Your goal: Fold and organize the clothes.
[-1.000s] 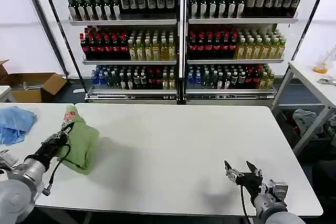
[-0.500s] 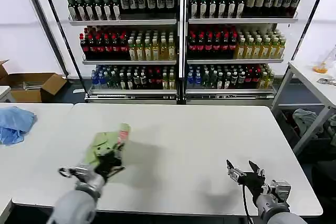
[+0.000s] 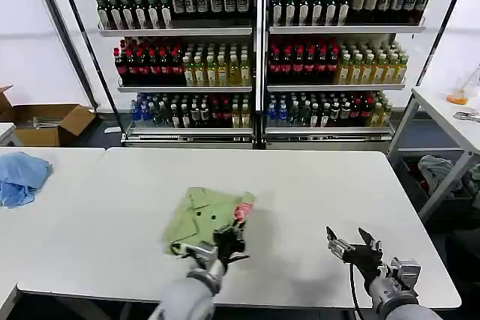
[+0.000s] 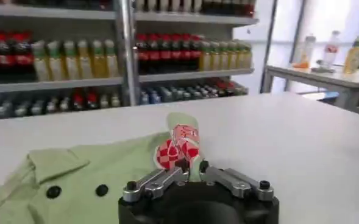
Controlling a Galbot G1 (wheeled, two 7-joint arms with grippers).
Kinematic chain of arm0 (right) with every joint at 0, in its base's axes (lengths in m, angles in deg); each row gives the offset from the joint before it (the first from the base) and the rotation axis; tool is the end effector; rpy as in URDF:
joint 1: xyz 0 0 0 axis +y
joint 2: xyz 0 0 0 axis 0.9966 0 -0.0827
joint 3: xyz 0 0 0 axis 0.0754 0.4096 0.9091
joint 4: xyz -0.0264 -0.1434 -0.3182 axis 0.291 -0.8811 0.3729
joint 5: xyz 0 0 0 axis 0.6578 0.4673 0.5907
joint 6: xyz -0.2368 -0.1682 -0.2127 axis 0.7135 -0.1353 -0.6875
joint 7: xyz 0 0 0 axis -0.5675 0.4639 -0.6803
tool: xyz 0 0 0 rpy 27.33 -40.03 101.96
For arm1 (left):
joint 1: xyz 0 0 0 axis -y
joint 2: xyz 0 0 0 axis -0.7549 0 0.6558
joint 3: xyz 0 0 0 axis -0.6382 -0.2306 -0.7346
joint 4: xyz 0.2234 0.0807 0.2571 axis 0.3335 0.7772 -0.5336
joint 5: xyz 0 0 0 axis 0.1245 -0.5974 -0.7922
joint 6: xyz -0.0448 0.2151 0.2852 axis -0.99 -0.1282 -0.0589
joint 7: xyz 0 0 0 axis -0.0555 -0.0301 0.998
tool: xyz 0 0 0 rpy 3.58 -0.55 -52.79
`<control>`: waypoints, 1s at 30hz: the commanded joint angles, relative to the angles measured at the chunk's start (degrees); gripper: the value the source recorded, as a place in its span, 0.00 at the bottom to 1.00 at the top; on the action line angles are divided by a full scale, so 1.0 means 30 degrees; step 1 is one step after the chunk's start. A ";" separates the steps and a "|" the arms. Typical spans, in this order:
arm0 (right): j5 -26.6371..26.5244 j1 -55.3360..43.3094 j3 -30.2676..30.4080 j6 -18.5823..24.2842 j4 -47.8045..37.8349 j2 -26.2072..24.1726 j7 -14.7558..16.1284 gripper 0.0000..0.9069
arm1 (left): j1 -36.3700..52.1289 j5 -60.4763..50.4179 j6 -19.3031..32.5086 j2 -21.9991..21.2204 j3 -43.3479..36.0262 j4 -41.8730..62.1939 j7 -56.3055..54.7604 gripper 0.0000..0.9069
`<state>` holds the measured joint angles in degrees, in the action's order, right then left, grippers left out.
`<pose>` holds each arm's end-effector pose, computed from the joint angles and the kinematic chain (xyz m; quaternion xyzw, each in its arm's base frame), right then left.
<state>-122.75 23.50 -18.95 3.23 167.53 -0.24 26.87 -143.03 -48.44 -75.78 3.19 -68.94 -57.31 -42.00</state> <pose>0.1970 -0.0695 -0.2263 0.0220 -0.9756 -0.0619 0.2094 0.2708 -0.1054 -0.3031 -0.2071 -0.9621 -0.0189 0.1764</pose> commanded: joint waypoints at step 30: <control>0.3493 -0.2844 0.2551 0.4277 -0.2844 0.0283 0.0391 1.00 | 0.0613 -0.1510 0.8153 0.0244 0.2995 0.0058 -0.0581 1.00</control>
<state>-111.38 20.40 -15.99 14.39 163.67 -0.54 29.11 -133.20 -52.20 -55.72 -4.44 -71.99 -48.69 -43.34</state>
